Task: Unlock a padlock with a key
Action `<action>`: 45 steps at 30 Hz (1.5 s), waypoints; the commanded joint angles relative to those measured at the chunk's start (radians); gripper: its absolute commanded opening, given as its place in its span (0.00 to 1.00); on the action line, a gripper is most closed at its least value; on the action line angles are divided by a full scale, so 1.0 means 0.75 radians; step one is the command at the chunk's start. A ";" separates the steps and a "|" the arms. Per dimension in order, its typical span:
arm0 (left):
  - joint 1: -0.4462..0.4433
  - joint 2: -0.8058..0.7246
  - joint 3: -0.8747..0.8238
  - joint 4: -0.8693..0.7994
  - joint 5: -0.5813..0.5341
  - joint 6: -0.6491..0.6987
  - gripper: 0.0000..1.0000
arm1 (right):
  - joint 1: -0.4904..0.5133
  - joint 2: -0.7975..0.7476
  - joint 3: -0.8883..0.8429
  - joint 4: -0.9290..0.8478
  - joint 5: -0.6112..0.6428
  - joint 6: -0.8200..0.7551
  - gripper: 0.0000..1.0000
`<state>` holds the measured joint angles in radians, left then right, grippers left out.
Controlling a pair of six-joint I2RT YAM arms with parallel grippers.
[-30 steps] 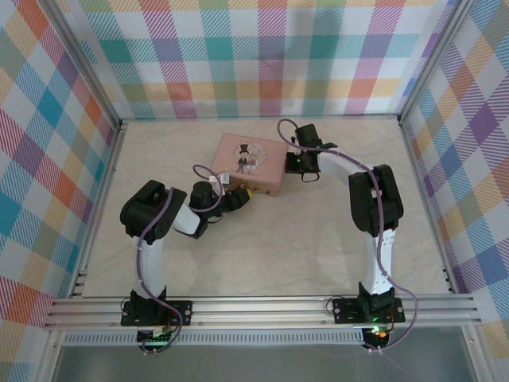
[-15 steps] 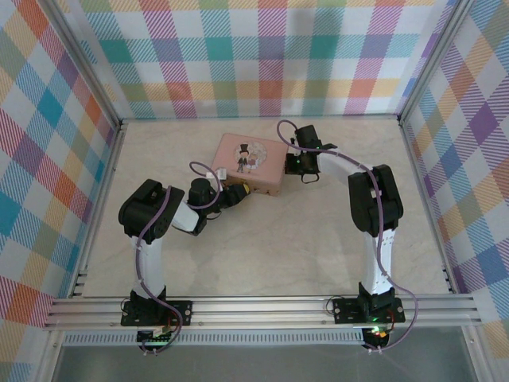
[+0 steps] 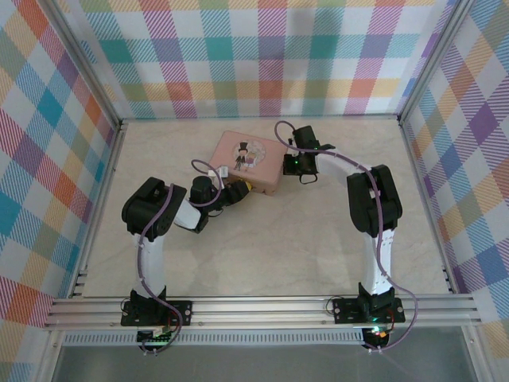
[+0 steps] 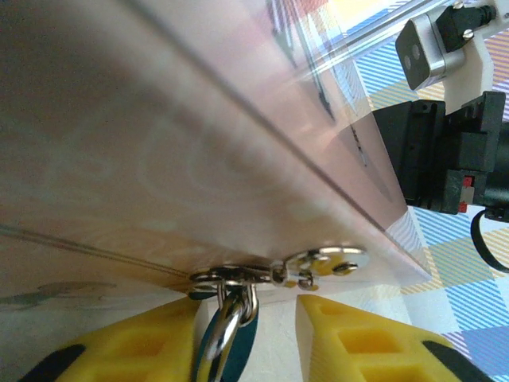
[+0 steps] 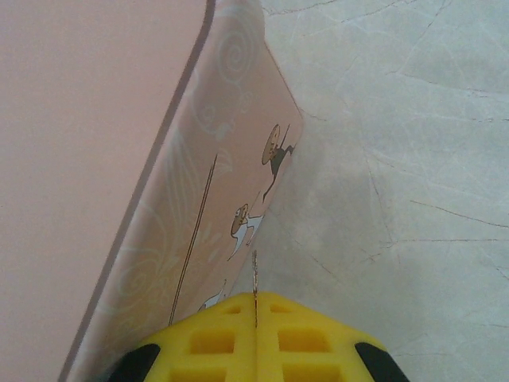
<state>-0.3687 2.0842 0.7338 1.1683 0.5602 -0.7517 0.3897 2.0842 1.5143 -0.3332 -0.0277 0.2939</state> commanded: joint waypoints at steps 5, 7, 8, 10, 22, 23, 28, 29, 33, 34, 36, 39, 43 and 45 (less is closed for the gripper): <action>0.037 0.001 -0.050 0.060 0.013 -0.044 0.30 | 0.018 -0.036 -0.006 0.015 -0.015 -0.031 0.00; 0.045 -0.007 -0.057 0.051 0.020 -0.041 0.28 | 0.017 -0.036 -0.010 0.020 -0.016 -0.028 0.00; 0.048 -0.011 -0.056 0.045 0.021 -0.038 0.28 | 0.018 -0.036 -0.010 0.021 -0.016 -0.026 0.00; 0.052 -0.012 -0.058 0.036 0.029 -0.038 0.27 | 0.018 -0.036 -0.010 0.023 -0.016 -0.026 0.00; 0.074 -0.021 -0.070 0.030 0.057 -0.038 0.15 | 0.018 -0.026 0.006 0.023 -0.008 -0.028 0.00; 0.076 -0.026 -0.069 0.019 0.056 -0.034 0.15 | 0.019 -0.026 0.008 0.021 -0.006 -0.030 0.00; 0.076 -0.058 -0.077 -0.037 0.082 -0.008 0.10 | 0.008 -0.023 0.025 0.019 0.002 -0.026 0.00; 0.075 -0.068 -0.082 -0.059 0.083 -0.001 0.10 | 0.003 -0.018 0.036 0.017 -0.002 -0.023 0.00; 0.073 -0.085 -0.098 -0.117 0.119 0.021 0.06 | -0.010 0.018 0.105 -0.008 0.002 -0.028 0.00; 0.069 -0.087 -0.103 -0.128 0.131 0.024 0.06 | -0.011 0.027 0.125 -0.015 0.002 -0.031 0.00; 0.055 -0.095 -0.112 -0.161 0.142 0.036 0.06 | -0.012 0.045 0.158 -0.022 0.003 -0.035 0.00; 0.027 -0.101 -0.134 -0.183 0.151 0.044 0.05 | -0.019 0.084 0.226 -0.042 -0.006 -0.038 0.00; -0.021 -0.102 -0.148 -0.200 0.159 0.035 0.05 | -0.021 0.152 0.334 -0.067 -0.054 -0.059 0.00; -0.059 -0.101 -0.138 -0.232 0.159 0.035 0.05 | -0.021 0.173 0.370 -0.068 -0.092 -0.066 0.00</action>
<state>-0.3531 2.0094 0.6529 1.1084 0.5995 -0.7204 0.3702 2.1780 1.7317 -0.3866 -0.0345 0.2684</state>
